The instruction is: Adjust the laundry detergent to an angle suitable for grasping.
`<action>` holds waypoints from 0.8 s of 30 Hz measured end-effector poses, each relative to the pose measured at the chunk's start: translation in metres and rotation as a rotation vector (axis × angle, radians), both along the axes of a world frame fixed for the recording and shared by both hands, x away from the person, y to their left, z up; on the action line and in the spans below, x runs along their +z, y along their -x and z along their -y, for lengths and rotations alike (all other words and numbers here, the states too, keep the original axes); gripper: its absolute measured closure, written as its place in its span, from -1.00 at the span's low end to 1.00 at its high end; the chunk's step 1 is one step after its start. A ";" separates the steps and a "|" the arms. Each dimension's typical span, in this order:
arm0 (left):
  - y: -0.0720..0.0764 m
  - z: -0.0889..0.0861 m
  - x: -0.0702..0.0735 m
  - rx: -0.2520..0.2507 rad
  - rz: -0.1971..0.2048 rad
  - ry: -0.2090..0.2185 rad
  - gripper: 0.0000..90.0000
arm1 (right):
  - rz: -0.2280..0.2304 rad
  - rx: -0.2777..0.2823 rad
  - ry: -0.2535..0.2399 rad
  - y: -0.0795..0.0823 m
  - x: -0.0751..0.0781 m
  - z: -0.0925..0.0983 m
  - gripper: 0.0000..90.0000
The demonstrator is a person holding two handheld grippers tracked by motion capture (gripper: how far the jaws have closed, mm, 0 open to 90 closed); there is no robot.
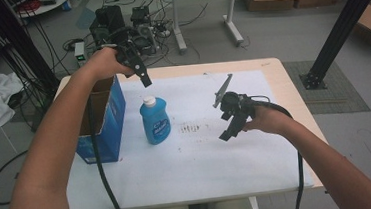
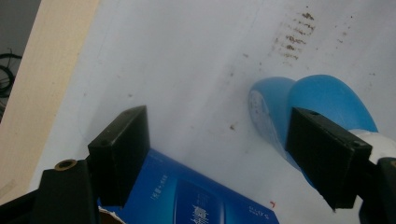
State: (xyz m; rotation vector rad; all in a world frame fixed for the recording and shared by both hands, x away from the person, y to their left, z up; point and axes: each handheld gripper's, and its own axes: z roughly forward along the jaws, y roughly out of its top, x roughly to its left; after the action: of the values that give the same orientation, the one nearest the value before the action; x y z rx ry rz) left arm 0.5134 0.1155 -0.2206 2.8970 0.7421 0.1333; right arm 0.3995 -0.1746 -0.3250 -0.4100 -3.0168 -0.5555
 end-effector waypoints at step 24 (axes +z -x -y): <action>0.006 0.000 0.009 0.017 0.035 0.002 -0.50 | -0.002 0.010 -0.015 0.001 0.002 0.000 -0.60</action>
State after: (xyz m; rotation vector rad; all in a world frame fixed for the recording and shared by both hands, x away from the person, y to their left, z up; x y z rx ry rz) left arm 0.5071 0.1155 -0.2120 2.8798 0.7606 0.1842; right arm 0.3981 -0.1750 -0.3227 -0.3936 -3.0095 -0.5765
